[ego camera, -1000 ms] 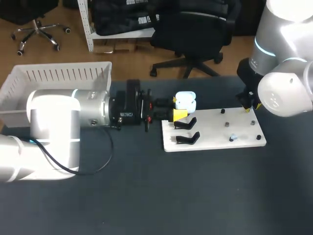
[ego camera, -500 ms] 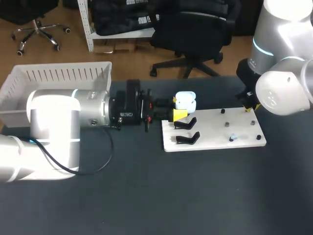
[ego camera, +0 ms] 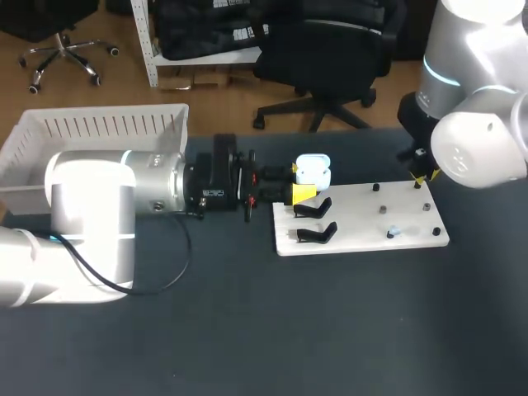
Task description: Pick up each earbud case from the left stands, insert the matching earbuds, close the lid, and place the case in the box.
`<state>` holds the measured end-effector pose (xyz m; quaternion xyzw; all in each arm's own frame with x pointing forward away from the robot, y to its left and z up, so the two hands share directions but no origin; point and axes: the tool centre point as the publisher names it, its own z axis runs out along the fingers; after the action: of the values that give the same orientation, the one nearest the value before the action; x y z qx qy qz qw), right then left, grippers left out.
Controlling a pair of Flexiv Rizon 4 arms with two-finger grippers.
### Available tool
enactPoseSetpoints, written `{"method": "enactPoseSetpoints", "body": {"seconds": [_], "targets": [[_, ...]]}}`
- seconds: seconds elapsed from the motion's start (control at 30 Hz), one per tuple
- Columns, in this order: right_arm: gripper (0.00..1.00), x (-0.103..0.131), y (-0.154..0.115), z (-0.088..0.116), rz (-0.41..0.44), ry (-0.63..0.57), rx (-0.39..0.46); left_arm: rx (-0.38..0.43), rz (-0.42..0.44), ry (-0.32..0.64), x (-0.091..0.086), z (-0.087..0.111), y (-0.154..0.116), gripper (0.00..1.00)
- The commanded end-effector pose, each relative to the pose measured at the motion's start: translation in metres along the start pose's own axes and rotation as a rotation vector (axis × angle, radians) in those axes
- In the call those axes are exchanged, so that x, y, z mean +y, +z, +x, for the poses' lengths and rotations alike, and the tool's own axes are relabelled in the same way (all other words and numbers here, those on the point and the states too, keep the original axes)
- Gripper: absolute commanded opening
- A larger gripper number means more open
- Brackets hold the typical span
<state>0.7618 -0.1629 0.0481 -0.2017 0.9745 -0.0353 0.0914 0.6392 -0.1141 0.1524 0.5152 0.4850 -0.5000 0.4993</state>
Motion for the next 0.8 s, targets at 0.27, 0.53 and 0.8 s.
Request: {"method": "enactPoseSetpoints", "body": {"seconds": [0.27, 0.53, 0.8], "targets": [[0.0, 0.045, -0.111, 0.027, 0.028, 0.041, -0.027, -0.005, -0.006, 0.004, -0.001, 0.001, 0.0, 0.0], [0.0, 0.106, -0.191, 0.052, 0.096, 0.121, -0.056, -0.005, -0.006, 0.004, -0.001, 0.001, 0.0, 0.0], [0.0, 0.169, -0.211, 0.064, 0.053, 0.098, -0.042, -0.005, -0.006, 0.004, -0.001, 0.001, 0.0, 0.0]]}}
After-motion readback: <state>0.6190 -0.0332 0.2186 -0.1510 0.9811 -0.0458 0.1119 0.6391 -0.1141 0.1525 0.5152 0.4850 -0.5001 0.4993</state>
